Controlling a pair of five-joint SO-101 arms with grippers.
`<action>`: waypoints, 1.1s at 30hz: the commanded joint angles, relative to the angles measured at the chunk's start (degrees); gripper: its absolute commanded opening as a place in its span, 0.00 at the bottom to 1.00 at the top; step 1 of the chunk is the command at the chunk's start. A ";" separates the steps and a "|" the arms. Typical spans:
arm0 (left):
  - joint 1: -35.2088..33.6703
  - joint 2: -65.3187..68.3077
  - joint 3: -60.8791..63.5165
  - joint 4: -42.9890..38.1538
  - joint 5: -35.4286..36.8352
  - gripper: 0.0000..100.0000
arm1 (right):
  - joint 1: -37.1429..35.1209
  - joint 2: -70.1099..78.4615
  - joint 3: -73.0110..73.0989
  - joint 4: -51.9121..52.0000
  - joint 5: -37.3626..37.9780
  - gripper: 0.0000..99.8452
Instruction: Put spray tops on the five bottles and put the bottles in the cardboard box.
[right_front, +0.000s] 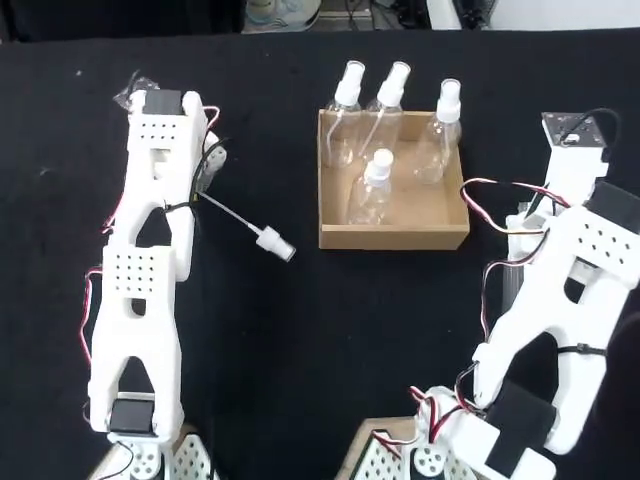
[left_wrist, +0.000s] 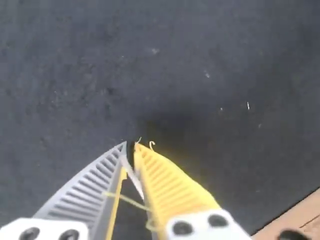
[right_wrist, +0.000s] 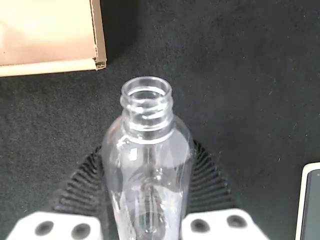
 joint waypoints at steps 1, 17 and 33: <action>-5.05 -1.32 -3.03 0.53 -15.21 0.03 | -0.88 -2.95 -0.40 -0.88 -0.09 0.01; -9.10 -5.71 1.01 1.58 -41.41 0.24 | -0.88 -3.12 -0.40 -0.88 -0.09 0.01; 2.07 -10.46 17.27 1.14 6.42 0.24 | -0.88 -2.77 -2.24 -0.88 -0.09 0.01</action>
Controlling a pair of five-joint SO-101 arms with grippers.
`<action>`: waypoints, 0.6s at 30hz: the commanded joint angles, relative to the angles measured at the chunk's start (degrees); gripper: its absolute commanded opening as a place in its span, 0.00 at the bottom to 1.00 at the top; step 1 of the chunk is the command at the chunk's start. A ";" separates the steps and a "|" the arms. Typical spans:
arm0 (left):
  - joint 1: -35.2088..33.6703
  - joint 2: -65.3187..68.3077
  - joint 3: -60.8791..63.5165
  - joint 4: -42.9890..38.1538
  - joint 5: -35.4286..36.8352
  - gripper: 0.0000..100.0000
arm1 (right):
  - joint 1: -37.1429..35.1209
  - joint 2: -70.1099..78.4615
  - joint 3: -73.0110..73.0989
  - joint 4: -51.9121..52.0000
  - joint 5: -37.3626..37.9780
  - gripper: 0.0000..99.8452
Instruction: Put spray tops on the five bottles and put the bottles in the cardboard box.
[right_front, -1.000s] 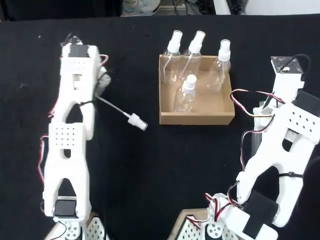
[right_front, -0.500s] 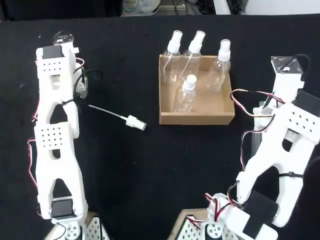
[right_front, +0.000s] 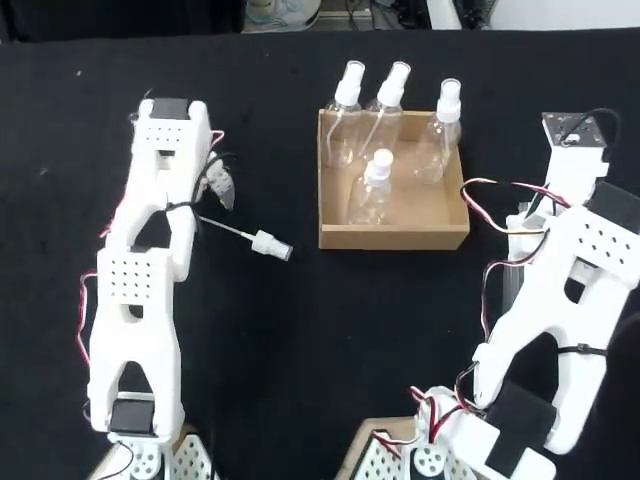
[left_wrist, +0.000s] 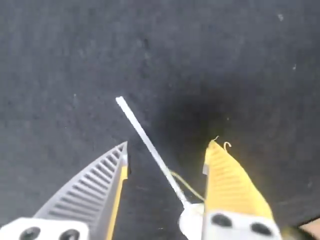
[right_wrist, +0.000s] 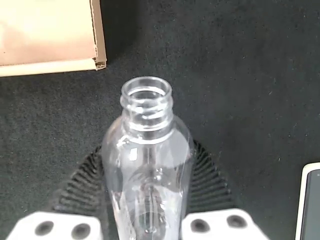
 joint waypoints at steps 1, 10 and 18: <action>0.75 -3.78 -0.40 0.35 4.48 0.24 | -0.79 -2.77 -2.24 -0.88 -0.09 0.01; -0.75 -2.02 0.31 0.18 4.48 0.16 | -0.88 -2.77 -2.33 -0.88 -0.09 0.01; -5.14 2.64 -4.00 -2.73 6.07 0.16 | -0.79 -2.86 -2.42 -0.79 -0.09 0.01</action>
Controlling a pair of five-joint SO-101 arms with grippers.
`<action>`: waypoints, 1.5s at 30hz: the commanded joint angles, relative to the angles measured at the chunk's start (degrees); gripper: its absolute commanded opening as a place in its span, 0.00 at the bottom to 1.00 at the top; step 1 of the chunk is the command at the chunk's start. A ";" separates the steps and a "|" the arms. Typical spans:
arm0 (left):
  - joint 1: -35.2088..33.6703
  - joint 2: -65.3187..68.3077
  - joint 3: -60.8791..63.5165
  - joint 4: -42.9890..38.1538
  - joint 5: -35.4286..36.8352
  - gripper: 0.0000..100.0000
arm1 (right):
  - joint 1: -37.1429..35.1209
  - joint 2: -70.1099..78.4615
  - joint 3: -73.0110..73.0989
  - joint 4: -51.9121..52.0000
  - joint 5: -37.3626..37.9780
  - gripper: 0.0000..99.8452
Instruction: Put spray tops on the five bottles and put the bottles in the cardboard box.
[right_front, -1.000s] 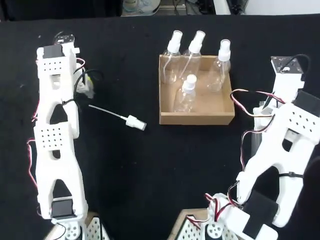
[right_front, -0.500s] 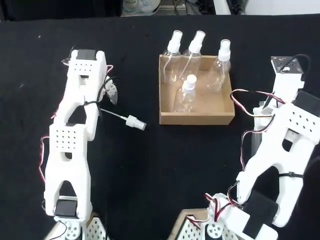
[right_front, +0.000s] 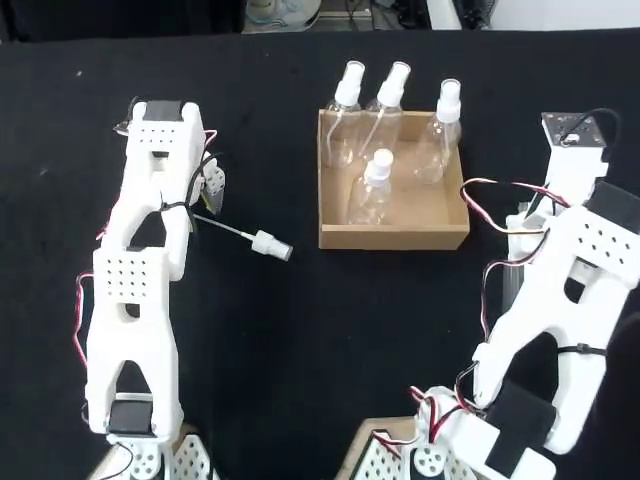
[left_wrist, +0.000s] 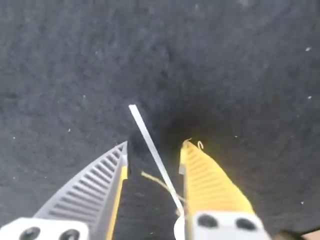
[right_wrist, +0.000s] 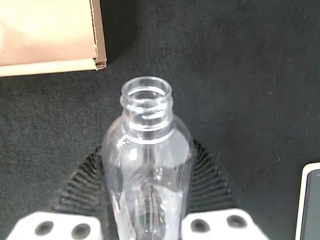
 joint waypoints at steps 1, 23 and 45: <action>-3.12 0.97 -3.65 -1.58 3.08 0.14 | -0.88 -2.77 -2.42 -0.79 -0.09 0.01; -23.16 -1.32 -9.63 1.14 -11.25 0.04 | -0.97 -3.30 -2.59 -0.44 -0.53 0.01; -31.25 -13.19 -13.32 1.58 -67.78 0.25 | -4.22 -20.88 6.02 2.81 -0.53 0.01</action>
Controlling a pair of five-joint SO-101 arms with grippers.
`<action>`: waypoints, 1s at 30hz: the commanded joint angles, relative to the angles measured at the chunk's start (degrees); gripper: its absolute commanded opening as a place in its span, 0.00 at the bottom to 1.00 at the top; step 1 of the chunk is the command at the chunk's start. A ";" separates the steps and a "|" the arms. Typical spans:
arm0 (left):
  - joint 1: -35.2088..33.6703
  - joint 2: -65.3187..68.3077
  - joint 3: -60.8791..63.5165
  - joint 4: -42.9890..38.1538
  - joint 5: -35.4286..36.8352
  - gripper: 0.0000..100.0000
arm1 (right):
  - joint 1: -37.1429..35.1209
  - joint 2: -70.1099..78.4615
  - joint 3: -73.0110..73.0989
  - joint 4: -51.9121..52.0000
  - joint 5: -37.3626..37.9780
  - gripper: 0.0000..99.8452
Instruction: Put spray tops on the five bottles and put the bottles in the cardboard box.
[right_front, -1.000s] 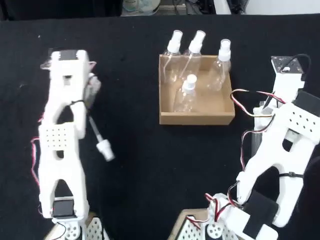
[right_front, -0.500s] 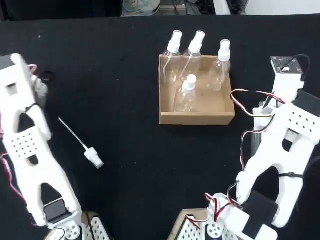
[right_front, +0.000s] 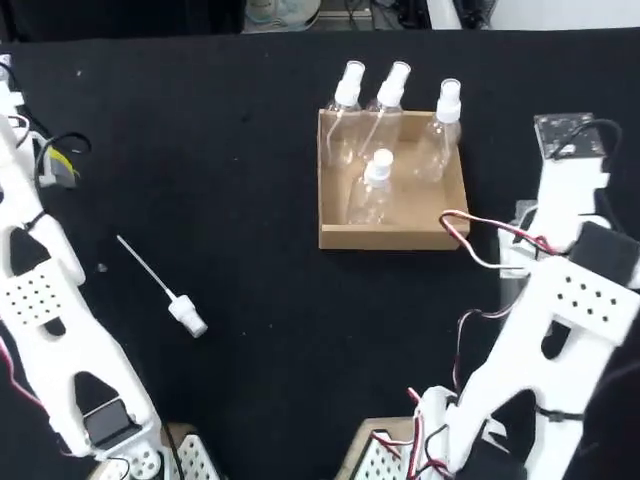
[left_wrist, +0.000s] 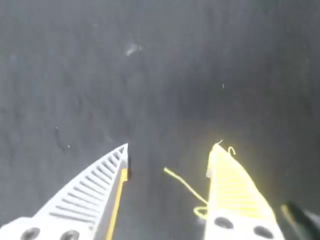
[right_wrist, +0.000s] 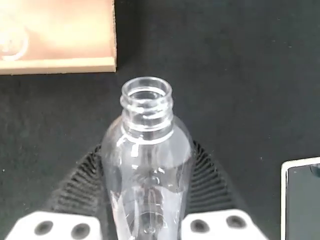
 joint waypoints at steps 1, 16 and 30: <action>1.01 -14.07 13.49 0.44 -4.48 0.25 | -2.29 -2.59 -0.13 0.53 -0.62 0.01; 20.97 -51.78 63.87 -5.10 -25.58 0.26 | -3.52 -3.03 -0.04 4.31 -1.41 0.01; 26.95 -55.82 74.77 0.18 -51.16 0.26 | -3.08 -6.55 0.04 7.38 -1.49 0.01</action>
